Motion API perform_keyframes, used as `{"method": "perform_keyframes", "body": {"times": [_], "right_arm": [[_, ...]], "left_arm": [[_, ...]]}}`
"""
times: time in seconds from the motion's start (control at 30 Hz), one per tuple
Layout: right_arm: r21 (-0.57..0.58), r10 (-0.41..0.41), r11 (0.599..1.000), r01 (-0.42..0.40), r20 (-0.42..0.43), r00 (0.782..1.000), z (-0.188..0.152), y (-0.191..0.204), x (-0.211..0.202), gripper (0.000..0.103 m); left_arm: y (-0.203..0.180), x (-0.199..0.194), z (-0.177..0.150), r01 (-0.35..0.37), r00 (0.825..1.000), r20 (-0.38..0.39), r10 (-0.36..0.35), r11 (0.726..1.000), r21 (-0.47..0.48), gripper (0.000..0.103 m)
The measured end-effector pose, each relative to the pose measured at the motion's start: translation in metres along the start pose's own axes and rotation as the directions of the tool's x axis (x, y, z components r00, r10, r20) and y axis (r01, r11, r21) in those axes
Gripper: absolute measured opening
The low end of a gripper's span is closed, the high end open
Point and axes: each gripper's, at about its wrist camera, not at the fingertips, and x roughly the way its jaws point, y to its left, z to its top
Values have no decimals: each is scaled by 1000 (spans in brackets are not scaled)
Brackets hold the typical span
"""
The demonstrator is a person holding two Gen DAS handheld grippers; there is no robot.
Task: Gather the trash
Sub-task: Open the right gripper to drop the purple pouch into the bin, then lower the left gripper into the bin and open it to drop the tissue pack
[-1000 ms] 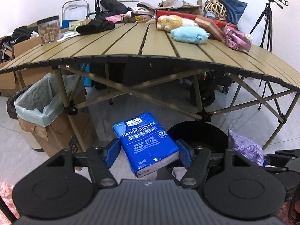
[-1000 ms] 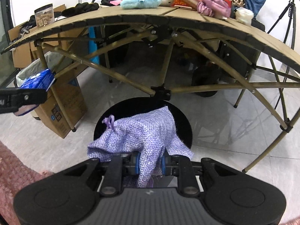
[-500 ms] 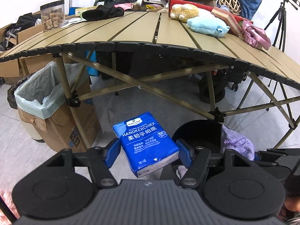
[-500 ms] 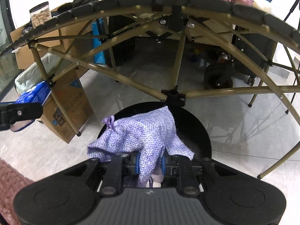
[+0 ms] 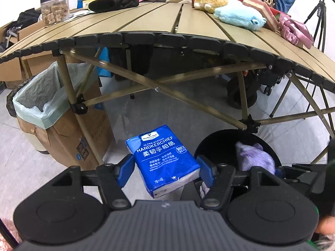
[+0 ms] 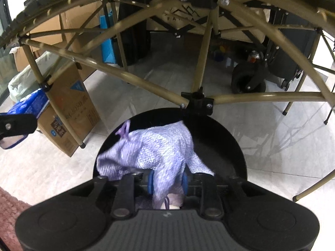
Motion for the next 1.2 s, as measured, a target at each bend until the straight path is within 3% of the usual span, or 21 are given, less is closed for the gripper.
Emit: {"method": "perform_keyframes", "body": {"times": [0.07, 0.23, 0.33, 0.87, 1.2], "right_arm": [[7, -4, 1000, 4, -10, 1000, 0, -1, 4, 37], [4, -35, 999, 35, 15, 999, 1, -2, 0, 86], [5, -57, 998, 57, 11, 998, 2, -4, -2, 103], [11, -78, 997, 78, 5, 997, 2, -10, -12, 103], [7, -159, 987, 159, 35, 987, 3, -29, -42, 103]], "left_arm": [[-1, -1, -1, -1, 1000, 8, 1, 1000, 9, 67], [0, -1, -1, 1, 1000, 8, -1, 1000, 7, 66], [0, -2, -1, 0, 1000, 8, 0, 1000, 8, 66], [0, 0, -2, 2, 1000, 1, -2, 1000, 8, 66], [-21, -2, 0, 53, 999, -5, -53, 998, 44, 66]]}}
